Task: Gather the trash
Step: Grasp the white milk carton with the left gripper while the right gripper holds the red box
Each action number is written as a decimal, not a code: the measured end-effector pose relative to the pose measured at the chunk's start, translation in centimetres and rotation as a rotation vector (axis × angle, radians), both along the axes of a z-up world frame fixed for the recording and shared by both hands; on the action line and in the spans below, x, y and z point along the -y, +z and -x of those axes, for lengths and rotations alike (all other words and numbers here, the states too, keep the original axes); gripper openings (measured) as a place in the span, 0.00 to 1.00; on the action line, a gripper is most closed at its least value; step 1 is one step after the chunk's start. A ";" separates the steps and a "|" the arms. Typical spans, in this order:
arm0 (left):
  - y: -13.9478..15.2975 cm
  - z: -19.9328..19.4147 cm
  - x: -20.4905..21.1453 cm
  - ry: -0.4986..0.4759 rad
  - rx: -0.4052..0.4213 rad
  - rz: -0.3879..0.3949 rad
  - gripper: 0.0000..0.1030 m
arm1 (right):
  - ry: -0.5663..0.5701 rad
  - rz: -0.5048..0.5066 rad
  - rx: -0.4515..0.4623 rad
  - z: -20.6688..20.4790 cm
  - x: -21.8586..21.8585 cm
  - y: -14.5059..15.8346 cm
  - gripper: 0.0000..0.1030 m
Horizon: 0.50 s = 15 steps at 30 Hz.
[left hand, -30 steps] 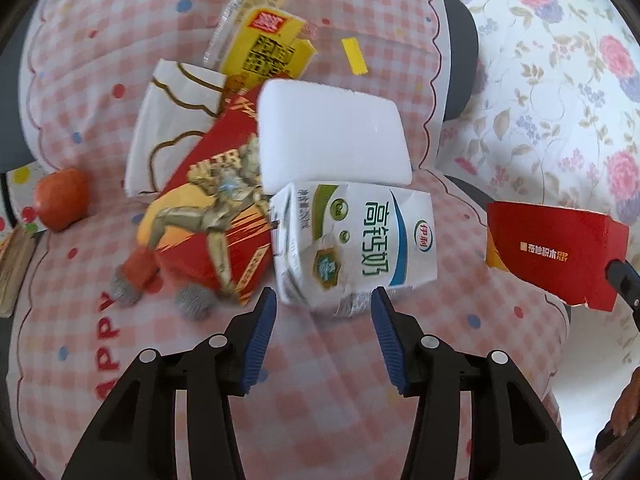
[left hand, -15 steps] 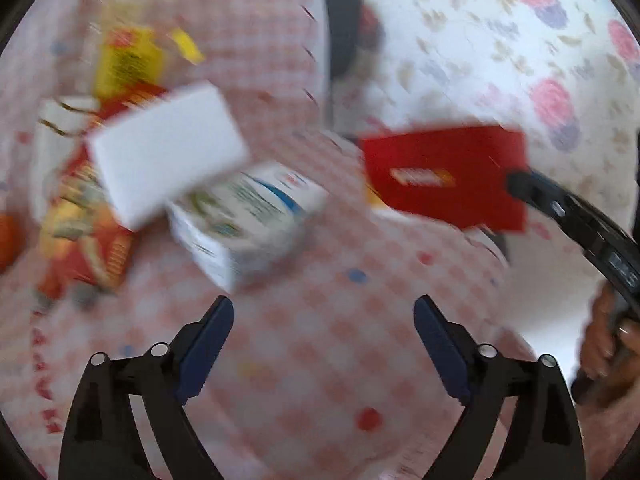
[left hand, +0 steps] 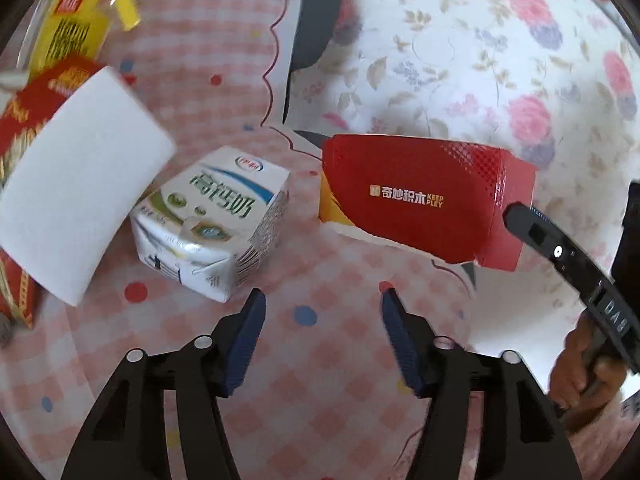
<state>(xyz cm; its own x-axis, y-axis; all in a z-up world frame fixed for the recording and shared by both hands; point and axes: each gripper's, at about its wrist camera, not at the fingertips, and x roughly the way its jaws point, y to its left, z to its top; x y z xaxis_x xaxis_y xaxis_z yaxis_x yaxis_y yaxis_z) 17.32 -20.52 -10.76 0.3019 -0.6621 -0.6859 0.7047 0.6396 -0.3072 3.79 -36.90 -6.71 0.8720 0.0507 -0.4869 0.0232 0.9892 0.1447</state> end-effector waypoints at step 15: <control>-0.3 -4.7 -2.1 0.164 0.084 -0.098 0.88 | 0.020 -0.065 -0.007 -0.8 1.7 -1.2 0.01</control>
